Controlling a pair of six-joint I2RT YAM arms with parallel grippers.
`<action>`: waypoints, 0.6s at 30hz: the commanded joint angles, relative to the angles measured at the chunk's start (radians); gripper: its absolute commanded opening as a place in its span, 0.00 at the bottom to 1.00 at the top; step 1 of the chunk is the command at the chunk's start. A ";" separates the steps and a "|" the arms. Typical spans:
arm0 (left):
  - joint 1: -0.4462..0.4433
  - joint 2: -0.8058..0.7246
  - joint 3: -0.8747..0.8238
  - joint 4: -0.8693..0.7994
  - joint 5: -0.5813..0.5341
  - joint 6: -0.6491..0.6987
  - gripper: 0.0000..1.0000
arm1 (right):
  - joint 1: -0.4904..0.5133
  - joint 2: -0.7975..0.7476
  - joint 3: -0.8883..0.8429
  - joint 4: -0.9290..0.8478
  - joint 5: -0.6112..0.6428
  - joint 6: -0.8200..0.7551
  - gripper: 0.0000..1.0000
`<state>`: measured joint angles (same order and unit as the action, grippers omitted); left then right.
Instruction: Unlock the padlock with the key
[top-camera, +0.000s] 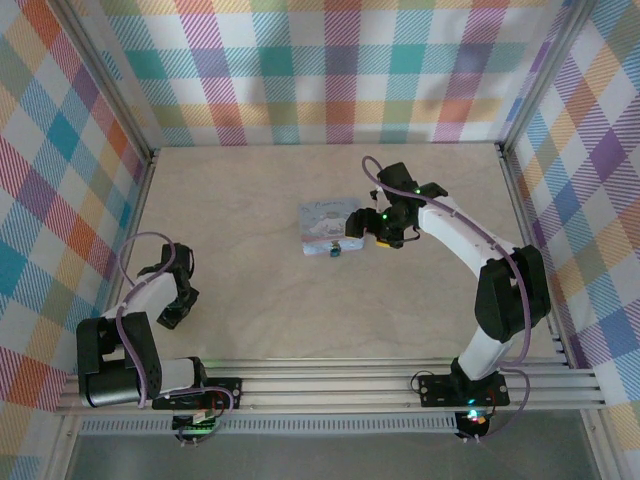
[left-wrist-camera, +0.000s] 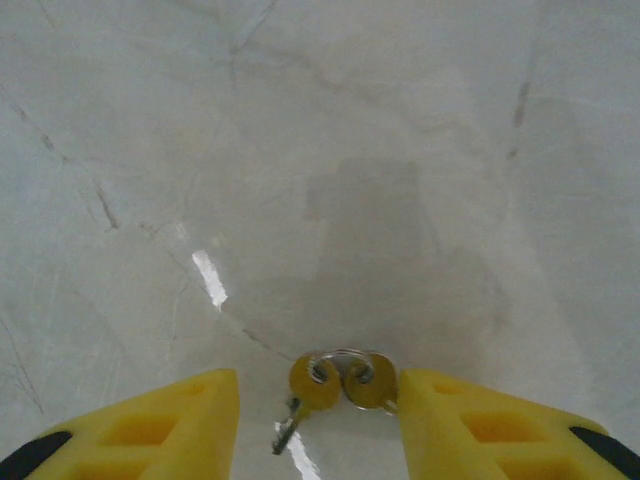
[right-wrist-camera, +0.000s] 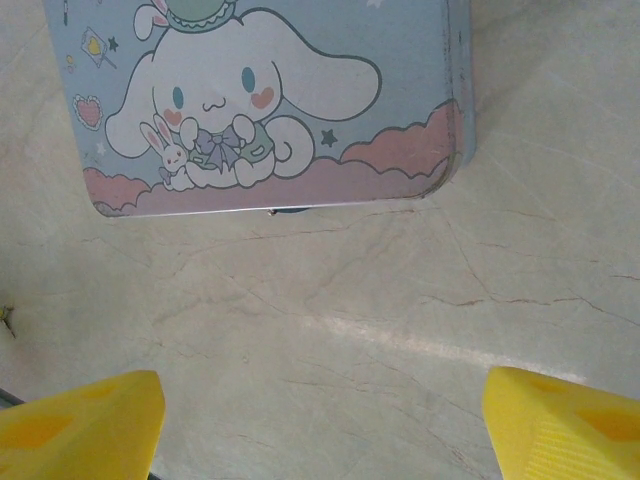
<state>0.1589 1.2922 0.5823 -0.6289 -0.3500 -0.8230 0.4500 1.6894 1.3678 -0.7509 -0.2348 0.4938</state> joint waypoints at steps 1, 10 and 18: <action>0.025 0.002 -0.015 0.036 0.046 -0.005 0.45 | 0.007 -0.024 -0.013 -0.020 0.008 0.006 0.83; 0.027 0.023 -0.029 0.056 0.068 0.032 0.35 | 0.007 -0.025 -0.036 -0.003 0.008 0.005 0.83; 0.026 0.043 -0.033 0.116 0.161 0.083 0.21 | 0.007 -0.040 -0.078 0.028 0.015 0.014 0.83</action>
<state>0.1722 1.3064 0.5762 -0.5327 -0.2760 -0.7753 0.4522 1.6863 1.3170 -0.7345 -0.2306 0.4938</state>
